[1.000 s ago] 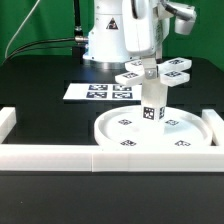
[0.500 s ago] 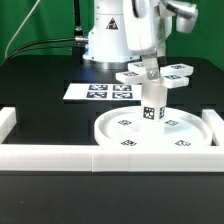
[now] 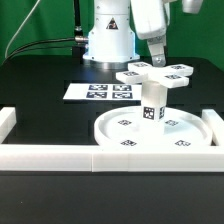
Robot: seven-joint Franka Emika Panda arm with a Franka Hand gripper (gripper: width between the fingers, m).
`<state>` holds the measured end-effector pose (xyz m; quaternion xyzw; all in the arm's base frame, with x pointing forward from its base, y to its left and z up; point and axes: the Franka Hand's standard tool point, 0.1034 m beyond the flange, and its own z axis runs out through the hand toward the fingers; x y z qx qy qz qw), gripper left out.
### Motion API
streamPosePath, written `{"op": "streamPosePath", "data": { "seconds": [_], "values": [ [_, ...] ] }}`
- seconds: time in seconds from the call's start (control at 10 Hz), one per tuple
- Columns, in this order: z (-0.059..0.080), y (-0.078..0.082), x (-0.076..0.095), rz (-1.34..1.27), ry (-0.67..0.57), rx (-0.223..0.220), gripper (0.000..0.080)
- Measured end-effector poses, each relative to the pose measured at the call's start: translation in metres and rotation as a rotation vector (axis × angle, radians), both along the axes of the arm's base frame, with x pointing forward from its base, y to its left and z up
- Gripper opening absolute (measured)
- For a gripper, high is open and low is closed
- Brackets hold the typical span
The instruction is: Assemble round table
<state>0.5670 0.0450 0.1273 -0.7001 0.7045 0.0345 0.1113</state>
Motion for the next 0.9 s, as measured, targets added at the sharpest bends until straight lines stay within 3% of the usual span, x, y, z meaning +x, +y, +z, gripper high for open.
{"op": "streamPosePath", "data": {
  "seconds": [0.4,0.9],
  "values": [
    [0.0005,0.0082,0.0051,0.433,-0.07,-0.049,0.0649],
    [-0.0008,0.0078,0.0044,0.759,-0.136,-0.081,0.0649]
  ]
}}
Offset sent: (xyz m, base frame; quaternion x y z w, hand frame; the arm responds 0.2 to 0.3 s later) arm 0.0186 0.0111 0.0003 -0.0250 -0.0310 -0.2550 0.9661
